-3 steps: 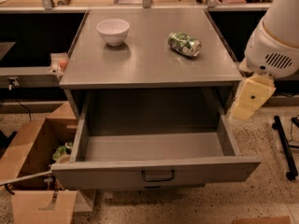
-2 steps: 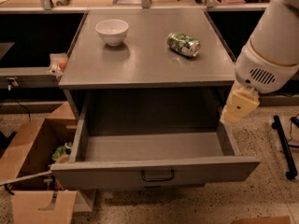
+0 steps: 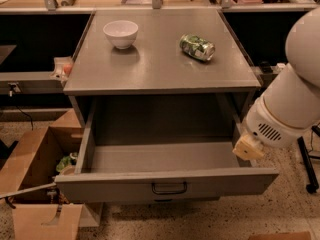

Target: Close top drawer

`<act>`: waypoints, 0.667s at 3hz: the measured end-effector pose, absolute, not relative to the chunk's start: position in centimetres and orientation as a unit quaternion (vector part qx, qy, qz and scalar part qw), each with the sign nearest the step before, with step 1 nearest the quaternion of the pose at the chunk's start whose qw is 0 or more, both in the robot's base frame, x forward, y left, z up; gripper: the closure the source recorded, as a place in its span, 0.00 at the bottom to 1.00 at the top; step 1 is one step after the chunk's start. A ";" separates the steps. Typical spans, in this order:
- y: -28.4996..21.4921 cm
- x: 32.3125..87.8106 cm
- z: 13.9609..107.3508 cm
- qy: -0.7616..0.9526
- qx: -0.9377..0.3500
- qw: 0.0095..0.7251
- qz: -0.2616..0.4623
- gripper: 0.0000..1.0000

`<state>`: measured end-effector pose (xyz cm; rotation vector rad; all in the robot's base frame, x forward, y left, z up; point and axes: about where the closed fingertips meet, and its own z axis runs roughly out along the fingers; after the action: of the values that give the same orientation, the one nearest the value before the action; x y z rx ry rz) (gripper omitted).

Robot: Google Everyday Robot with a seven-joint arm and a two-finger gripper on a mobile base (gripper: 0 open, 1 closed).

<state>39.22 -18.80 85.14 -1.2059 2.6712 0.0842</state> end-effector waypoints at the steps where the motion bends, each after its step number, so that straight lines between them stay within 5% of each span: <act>1: -18.7 39.1 84.9 0.906 -0.409 0.104 0.030 1.00; 2: -18.7 39.1 85.0 0.906 -0.409 0.104 0.029 1.00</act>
Offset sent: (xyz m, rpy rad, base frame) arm -0.0014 0.0005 -0.0024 0.0016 0.0026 -0.0006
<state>39.11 -18.75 84.96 -1.2065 2.6725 0.0857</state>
